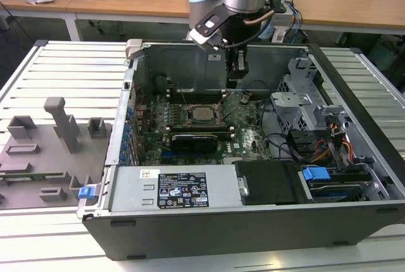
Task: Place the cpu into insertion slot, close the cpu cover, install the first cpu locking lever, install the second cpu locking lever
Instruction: 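Close the cpu cover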
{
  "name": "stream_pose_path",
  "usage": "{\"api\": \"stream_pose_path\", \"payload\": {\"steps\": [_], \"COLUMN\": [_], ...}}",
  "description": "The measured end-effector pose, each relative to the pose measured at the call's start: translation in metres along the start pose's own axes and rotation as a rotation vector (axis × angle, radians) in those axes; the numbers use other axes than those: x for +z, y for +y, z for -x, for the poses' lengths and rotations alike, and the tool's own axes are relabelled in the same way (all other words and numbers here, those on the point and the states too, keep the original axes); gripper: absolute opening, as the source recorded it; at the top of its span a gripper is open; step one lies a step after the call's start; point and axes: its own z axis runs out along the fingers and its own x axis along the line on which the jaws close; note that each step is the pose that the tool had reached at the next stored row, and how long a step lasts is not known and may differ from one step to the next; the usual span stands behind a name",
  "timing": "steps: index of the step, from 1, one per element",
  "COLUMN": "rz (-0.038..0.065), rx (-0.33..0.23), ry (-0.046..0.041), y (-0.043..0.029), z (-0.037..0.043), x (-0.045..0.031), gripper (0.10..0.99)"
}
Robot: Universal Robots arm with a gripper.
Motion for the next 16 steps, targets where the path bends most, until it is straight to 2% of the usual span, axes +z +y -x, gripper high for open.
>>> {"api": "stream_pose_path", "payload": {"steps": [2,7,8,16], "rz": [-0.001,-0.002,-0.003,-0.002], "rx": [0.0,0.0,0.0,-0.002], "ry": [0.0001,0.0,0.0001,-0.0003], "y": [0.0028,0.0154,0.0181,0.0302], "z": [0.0,-0.0004,-0.0005,-0.0009], "x": [0.0043,0.0103,0.0136,0.0252], "gripper": [0.106,0.106,0.106,0.106]}}
